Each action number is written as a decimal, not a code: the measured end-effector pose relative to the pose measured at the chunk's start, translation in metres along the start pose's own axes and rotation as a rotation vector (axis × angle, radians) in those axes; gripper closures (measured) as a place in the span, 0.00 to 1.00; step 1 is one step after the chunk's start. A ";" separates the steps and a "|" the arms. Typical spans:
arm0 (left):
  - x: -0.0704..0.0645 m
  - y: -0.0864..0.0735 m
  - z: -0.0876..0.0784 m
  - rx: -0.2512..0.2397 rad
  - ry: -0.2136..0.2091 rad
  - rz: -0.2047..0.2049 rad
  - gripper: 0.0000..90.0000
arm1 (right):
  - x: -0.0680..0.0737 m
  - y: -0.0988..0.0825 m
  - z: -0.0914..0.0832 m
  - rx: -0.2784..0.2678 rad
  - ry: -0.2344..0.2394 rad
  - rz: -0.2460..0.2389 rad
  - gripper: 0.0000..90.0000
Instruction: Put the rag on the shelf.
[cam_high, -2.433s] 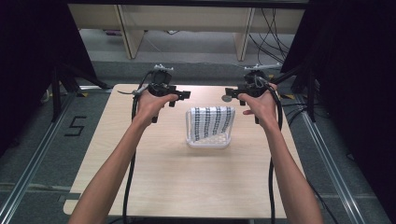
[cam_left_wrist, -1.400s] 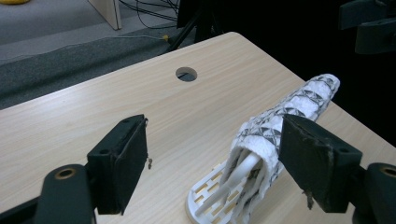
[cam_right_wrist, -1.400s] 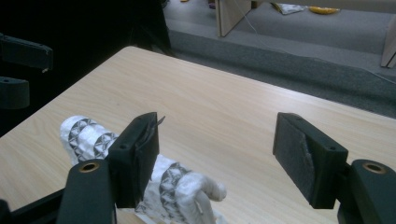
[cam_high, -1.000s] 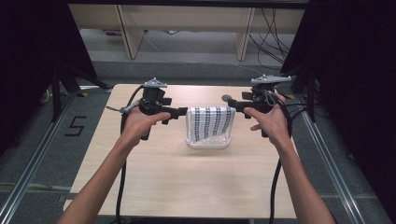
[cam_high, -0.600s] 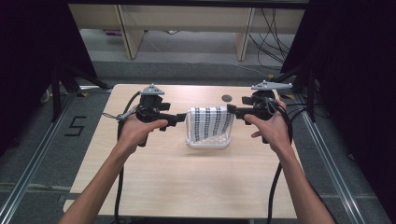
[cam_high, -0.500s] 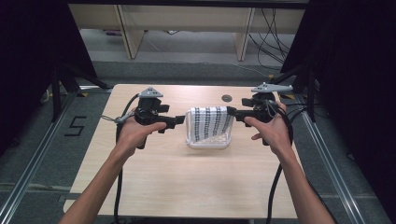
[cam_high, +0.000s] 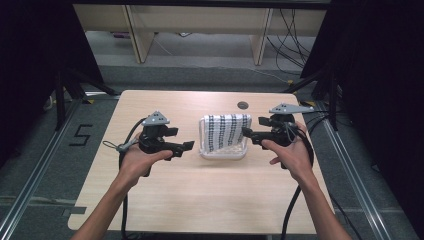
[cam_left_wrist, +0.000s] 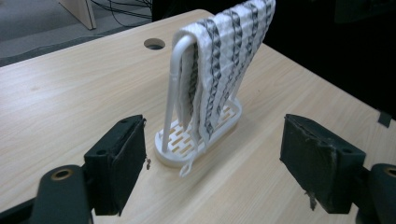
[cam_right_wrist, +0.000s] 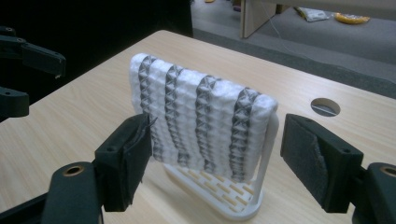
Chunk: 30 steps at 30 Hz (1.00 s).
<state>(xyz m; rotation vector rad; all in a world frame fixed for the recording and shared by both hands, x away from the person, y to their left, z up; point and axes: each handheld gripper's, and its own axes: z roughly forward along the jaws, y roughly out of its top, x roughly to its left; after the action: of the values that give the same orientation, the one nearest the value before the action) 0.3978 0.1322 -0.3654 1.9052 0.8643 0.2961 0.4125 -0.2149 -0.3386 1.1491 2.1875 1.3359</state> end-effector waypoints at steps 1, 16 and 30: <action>0.000 0.000 0.000 0.000 0.000 0.000 0.24 | 0.000 0.000 0.000 0.000 0.000 0.000 0.29; -0.012 -0.027 -0.010 -0.002 -0.006 0.021 0.24 | 0.008 -0.024 -0.008 -0.016 0.028 -0.021 0.29; -0.022 -0.057 -0.015 0.022 0.009 0.045 0.24 | 0.019 -0.049 -0.011 0.014 0.028 -0.027 0.29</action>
<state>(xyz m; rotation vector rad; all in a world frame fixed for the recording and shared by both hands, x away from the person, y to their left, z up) 0.3491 0.1427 -0.4035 1.9467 0.8349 0.3235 0.3714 -0.2177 -0.3724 1.1086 2.2271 1.3354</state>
